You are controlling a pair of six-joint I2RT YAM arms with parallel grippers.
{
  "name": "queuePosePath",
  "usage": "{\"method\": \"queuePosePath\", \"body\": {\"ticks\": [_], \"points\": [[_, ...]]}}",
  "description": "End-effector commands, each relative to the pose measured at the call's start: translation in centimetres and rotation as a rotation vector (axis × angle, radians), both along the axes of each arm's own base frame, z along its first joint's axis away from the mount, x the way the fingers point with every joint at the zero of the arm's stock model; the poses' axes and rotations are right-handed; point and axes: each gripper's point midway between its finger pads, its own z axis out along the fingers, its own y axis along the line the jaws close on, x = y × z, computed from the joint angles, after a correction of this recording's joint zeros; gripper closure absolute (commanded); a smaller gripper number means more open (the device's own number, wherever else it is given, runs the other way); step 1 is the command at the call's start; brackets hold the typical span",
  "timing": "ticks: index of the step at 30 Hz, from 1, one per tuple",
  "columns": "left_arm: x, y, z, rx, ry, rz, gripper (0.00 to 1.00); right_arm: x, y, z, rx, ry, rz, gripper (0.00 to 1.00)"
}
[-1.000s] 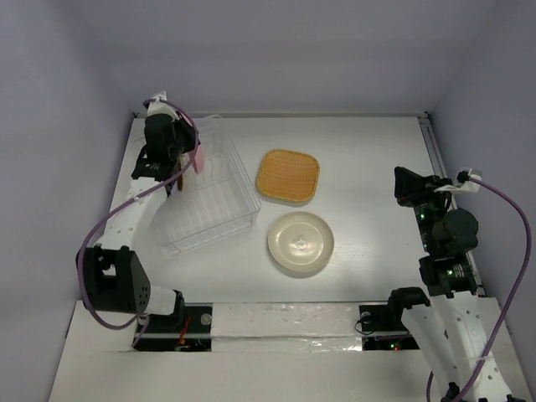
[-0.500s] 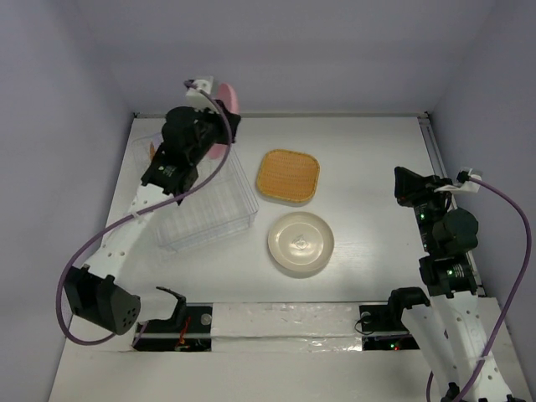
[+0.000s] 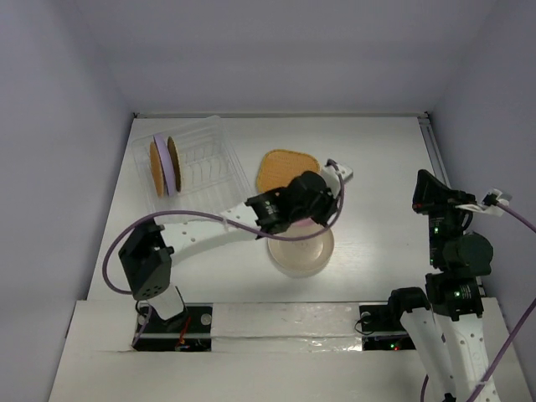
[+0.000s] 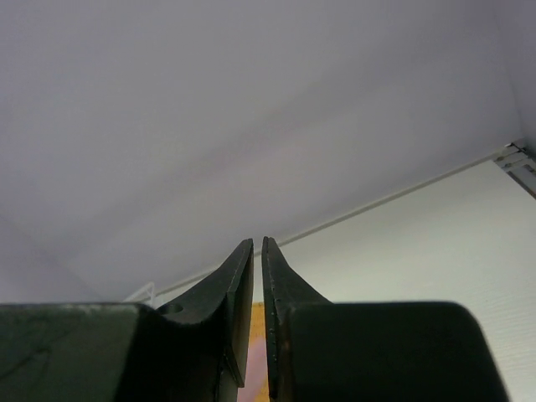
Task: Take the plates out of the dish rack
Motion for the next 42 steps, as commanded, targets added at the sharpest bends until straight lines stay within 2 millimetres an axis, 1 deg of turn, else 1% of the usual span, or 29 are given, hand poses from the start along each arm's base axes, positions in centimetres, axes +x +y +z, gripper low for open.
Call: {"method": "queuePosePath", "body": {"ticks": [1, 2, 3, 4, 5, 7, 8, 9, 11, 12, 16, 17, 18, 20, 21, 24, 26, 27, 29, 30, 32, 33, 35, 36, 37, 38, 39, 41, 42], "points": [[-1.5, -0.8, 0.6, -0.008, -0.04, 0.045, 1.0, -0.1, -1.0, 0.4, 0.032, -0.01, -0.051, 0.86], [-2.2, -1.0, 0.1, -0.002, -0.035, 0.044, 1.0, 0.0, -0.9, 0.3, 0.03, -0.005, -0.048, 0.86], [-2.6, -1.0, -0.9, 0.017, -0.03, 0.057, 1.0, 0.1, -0.8, 0.3, 0.029, -0.006, -0.044, 0.86], [-3.9, -1.4, -1.4, 0.021, -0.021, 0.044, 1.0, 0.3, -0.8, 0.2, 0.028, 0.002, -0.044, 0.86], [-4.3, -1.5, -1.9, 0.03, -0.018, 0.046, 1.0, 0.3, -0.8, 0.2, 0.029, 0.007, -0.045, 0.86], [-5.3, -1.8, -4.0, 0.075, -0.005, 0.038, 1.0, 0.3, -0.9, 0.2, 0.03, 0.007, -0.048, 0.86], [-5.5, -1.8, -4.8, 0.092, -0.001, 0.052, 1.0, 0.2, -0.9, 0.2, 0.031, 0.007, -0.049, 0.86], [-5.0, -1.3, -6.3, 0.131, -0.004, 0.084, 1.0, 0.2, -1.0, 0.2, 0.032, 0.004, -0.052, 0.85], [-5.8, -1.5, -7.4, 0.143, 0.001, 0.077, 1.0, 0.1, -1.1, 0.2, 0.034, 0.001, -0.056, 0.85], [-5.5, -1.3, -8.4, 0.154, -0.003, 0.095, 1.0, 0.1, -1.1, 0.2, 0.034, 0.002, -0.056, 0.85], [-5.3, -0.9, -9.6, 0.173, -0.011, 0.135, 0.99, 0.2, -1.0, 0.1, 0.032, 0.004, -0.052, 0.85], [-5.2, -0.9, -9.7, 0.176, -0.013, 0.139, 0.96, 0.2, -0.9, 0.1, 0.03, 0.005, -0.051, 0.85], [-5.4, -0.8, -9.9, 0.186, -0.023, 0.144, 0.89, 0.3, -0.9, 0.1, 0.031, 0.008, -0.051, 0.85], [-5.2, -0.6, -10.4, 0.201, -0.027, 0.152, 0.83, 0.2, -0.9, 0.2, 0.029, 0.005, -0.048, 0.85], [-5.6, -0.7, -10.6, 0.211, -0.031, 0.147, 0.77, 0.2, -0.9, 0.2, 0.029, 0.005, -0.048, 0.85], [-5.8, -0.7, -10.8, 0.222, -0.04, 0.153, 0.67, 0.1, -0.9, 0.2, 0.028, 0.002, -0.05, 0.85], [-6.1, -0.8, -10.6, 0.218, -0.044, 0.148, 0.61, 0.1, -1.0, 0.3, 0.029, 0.001, -0.051, 0.85], [-6.0, -0.8, -10.3, 0.213, -0.048, 0.152, 0.53, 0.1, -0.9, 0.3, 0.029, 0.001, -0.05, 0.85], [-5.9, -0.7, -9.3, 0.193, -0.054, 0.16, 0.46, 0.3, -0.9, 0.1, 0.027, 0.007, -0.049, 0.85], [-5.8, -0.4, -8.3, 0.178, -0.065, 0.172, 0.42, 0.3, -0.9, 0.2, 0.027, 0.005, -0.047, 0.85], [-5.6, 0.0, -7.0, 0.157, -0.077, 0.19, 0.41, 0.3, -0.8, 0.1, 0.026, 0.008, -0.046, 0.85], [-5.6, 0.3, -5.2, 0.126, -0.097, 0.208, 0.42, 0.3, -0.8, 0.1, 0.026, 0.008, -0.044, 0.85], [-5.0, 1.1, -3.4, 0.1, -0.123, 0.254, 0.44, 0.3, -0.8, 0.2, 0.026, 0.007, -0.044, 0.85], [-3.8, 2.3, -2.0, 0.093, -0.148, 0.33, 0.47, 0.3, -0.8, 0.2, 0.026, 0.005, -0.044, 0.85], [-3.0, 3.4, -0.7, 0.082, -0.154, 0.373, 0.49, 0.2, -0.7, 0.3, 0.025, 0.002, -0.041, 0.85], [-2.2, 4.7, -0.3, 0.099, -0.153, 0.415, 0.57, 0.3, -0.7, 0.2, 0.024, 0.004, -0.038, 0.85], [0.0, 6.7, 1.6, 0.052, -0.141, 0.507, 0.61, 0.4, -0.6, 0.2, 0.022, 0.003, -0.033, 0.85], [2.4, 9.7, 2.7, 0.013, -0.114, 0.597, 0.68, 0.6, -0.4, 0.1, 0.019, 0.008, -0.024, 0.85], [3.1, 11.6, 3.8, -0.031, -0.089, 0.622, 0.72, 0.7, -0.2, 0.0, 0.015, 0.012, -0.014, 0.85]]}}
